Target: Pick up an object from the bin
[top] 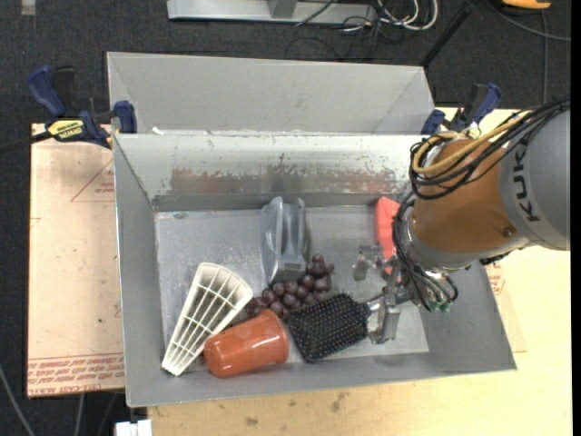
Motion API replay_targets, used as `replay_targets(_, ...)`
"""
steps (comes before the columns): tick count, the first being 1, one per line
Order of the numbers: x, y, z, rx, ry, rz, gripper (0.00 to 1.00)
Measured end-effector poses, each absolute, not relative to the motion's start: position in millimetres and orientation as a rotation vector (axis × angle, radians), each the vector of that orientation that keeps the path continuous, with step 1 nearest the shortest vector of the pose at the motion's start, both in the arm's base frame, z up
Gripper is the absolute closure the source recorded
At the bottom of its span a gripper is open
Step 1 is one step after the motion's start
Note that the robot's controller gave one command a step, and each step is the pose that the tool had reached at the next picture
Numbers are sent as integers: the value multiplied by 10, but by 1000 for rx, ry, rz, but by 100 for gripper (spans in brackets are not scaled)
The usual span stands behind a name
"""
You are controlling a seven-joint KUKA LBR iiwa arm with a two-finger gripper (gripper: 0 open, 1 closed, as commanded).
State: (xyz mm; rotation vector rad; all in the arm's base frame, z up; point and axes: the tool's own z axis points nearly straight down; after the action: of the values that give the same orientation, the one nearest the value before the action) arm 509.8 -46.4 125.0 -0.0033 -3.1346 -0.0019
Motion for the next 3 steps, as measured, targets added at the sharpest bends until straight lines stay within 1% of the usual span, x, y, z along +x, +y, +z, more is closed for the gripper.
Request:
replay_targets(1,5115,-460,1293,2,-3142,-1,100)
replay_targets(2,5115,-460,1293,3,-3142,-1,0)
replay_targets(3,5115,-459,1293,3,-3142,-1,100)
